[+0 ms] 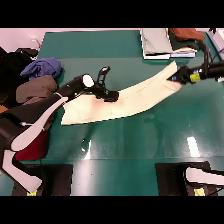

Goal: Fold the shirts.

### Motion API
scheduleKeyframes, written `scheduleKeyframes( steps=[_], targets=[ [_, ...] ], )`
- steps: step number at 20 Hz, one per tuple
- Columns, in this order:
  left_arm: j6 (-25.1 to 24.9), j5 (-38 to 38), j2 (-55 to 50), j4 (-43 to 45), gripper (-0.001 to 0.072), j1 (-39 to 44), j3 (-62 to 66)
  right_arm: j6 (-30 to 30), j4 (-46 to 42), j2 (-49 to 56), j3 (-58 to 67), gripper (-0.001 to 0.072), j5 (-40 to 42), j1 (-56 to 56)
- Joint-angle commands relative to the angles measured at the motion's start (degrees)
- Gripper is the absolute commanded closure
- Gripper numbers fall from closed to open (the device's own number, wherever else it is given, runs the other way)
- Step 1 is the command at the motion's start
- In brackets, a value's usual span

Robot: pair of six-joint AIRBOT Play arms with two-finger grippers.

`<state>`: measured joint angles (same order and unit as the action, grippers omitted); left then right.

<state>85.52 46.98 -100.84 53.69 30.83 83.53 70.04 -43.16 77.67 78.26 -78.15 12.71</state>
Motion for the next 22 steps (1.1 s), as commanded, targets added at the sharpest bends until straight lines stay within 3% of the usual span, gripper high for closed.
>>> scheduleKeyframes(
  steps=[1, 11, 16, 20, 21, 22],
  targets=[
    [0.00, 0.15, -4.90, -1.05, 0.0686, 2.25, 3.96, 3.74, 0.13, -2.60, 8.41, 0.0697, -1.88, -6.86],
    [2.25, 4.09, -2.14, 4.04, 0.0686, -0.46, 8.20, 6.67, 0.28, -2.03, 15.02, 0.0696, -1.64, -19.58],
    [2.80, 7.82, 14.40, 12.33, 0.0686, -13.86, 8.46, 3.30, 8.59, 1.68, 15.02, 0.0696, 3.69, -30.91],
    [2.51, 9.86, 28.46, 18.03, 0.0686, -25.42, 8.44, -2.49, 12.83, 10.01, 15.32, 0.0695, 18.23, -46.03],
    [2.51, 10.21, 30.93, 18.51, 0.0686, -27.45, 8.44, -3.54, 13.25, 13.55, 17.07, 0.0678, 20.83, -49.51],
    [2.51, 10.67, 33.07, 18.53, 0.0686, -29.27, 8.44, -4.42, 13.16, 17.14, 19.89, 0.0487, 21.75, -52.13]
  ],
)
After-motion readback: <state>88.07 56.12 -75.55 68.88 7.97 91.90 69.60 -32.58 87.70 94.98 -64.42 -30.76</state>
